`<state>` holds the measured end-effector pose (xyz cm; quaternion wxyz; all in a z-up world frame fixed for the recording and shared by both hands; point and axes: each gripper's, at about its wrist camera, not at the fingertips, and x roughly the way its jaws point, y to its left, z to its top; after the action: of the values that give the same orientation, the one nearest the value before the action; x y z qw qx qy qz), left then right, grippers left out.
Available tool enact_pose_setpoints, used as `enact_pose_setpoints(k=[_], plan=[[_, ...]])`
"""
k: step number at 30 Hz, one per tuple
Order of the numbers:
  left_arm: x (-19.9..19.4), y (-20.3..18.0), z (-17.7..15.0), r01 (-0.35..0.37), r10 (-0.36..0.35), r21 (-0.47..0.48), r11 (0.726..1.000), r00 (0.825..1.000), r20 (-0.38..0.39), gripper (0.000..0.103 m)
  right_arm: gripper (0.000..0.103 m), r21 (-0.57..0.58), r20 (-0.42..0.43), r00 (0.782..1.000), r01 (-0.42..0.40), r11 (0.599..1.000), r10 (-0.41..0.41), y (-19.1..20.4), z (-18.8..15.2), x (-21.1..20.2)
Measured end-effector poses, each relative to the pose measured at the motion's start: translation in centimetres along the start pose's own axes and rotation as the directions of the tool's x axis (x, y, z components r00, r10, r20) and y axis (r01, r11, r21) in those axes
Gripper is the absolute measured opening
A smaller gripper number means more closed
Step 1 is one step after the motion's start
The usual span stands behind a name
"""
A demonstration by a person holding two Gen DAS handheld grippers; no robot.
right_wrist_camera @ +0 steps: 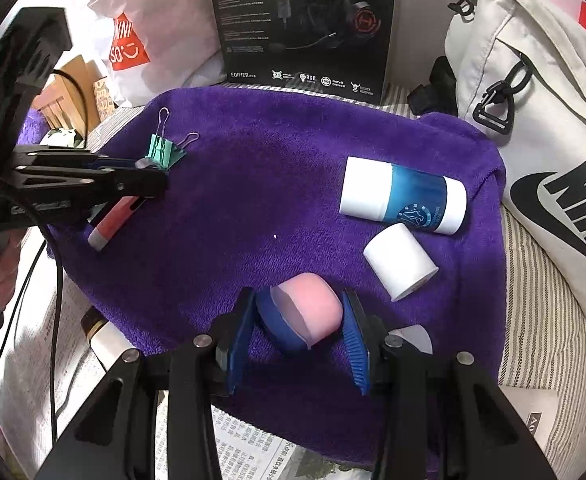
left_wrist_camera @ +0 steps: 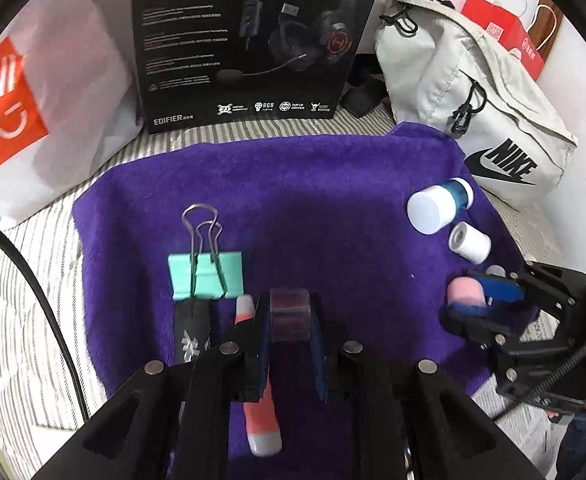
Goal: Organize rigid objects
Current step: 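Release the cup beside the clip with the left tool while the right tool releases the puff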
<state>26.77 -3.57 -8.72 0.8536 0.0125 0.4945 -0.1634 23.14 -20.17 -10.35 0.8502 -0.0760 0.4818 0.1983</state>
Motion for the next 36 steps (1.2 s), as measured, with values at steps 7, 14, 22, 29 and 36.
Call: enact_pose_setpoints(k=[7,14,22,29,36], plan=[[1.4,-0.6,0.7,-0.011,0.011,0.024,1.000,1.000,-0.021,0.018,0.043,0.003,0.009,1.000,-0.002,1.000,0.002,-0.1,-0.2,-0.1],[1.4,-0.9,0.4,-0.023,0.024,0.036,0.999,1.000,-0.014,0.020,0.043,0.001,0.021,1.000,-0.007,1.000,0.007,-0.2,-0.4,-0.3],[1.0,-1.2,-0.4,-0.023,0.024,0.036,0.999,0.999,-0.021,0.046,0.058,0.011,0.019,1.000,-0.024,1.000,0.024,-0.5,-0.6,-1.1],[-0.4,-1.6,-1.3,-0.029,0.029,0.019,0.999,0.999,-0.023,0.049,0.063,0.029,0.037,0.999,-0.013,0.999,0.011,-0.4,-1.3,-3.5],[-4.0,-2.9,-2.9,-0.035,0.034,0.031,0.999,0.999,0.028,0.056,0.064,0.077,0.064,0.998,0.009,0.997,-0.014,-0.8,-2.8,-6.5]])
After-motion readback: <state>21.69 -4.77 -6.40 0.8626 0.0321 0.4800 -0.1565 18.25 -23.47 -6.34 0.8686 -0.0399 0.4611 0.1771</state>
